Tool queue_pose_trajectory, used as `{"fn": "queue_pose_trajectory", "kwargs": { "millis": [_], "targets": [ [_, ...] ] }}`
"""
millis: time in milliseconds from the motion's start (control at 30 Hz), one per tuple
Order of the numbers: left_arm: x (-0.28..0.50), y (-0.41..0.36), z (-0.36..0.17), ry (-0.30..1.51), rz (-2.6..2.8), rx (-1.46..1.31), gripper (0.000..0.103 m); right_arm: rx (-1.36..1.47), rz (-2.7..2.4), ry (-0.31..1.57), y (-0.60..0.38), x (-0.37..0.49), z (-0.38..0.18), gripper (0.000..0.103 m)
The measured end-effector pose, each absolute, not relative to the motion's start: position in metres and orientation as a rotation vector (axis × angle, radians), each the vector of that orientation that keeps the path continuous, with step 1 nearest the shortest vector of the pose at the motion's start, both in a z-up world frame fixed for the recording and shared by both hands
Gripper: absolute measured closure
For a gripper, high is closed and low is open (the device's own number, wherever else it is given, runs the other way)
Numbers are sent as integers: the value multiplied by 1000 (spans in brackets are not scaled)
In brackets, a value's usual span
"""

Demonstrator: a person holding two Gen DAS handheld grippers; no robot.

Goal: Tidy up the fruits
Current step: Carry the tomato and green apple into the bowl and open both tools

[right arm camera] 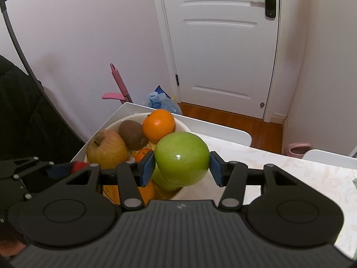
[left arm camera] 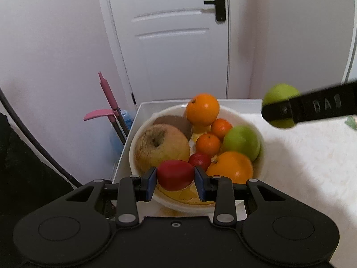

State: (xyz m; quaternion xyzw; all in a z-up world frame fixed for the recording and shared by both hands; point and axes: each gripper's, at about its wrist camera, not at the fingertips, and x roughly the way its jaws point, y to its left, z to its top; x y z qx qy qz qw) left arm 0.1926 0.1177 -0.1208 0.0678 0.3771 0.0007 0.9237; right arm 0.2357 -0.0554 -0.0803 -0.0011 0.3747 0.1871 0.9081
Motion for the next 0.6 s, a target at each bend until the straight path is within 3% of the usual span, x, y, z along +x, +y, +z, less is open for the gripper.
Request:
{"fn": "queue_pose_trajectory", "kwargs": {
  "millis": [300,333,367,433,600],
  "targets": [
    [196,125,-134,794,-64,169,62,-1,369,781,-41,245,-85,36],
    [195,125,-134,791,-70,169,54,-1,369,783,-40,245,-85,36],
    [194,126,-133,781,-80,168,39,0,370,784,-39,246,-85,36],
    [192,127,-130,762,-76,180,27,2,374,786,-38,248,-85,36],
    [186,131,-125,756,-96,182,22,-9,394,791,-32,252,-86,36]
  ]
}}
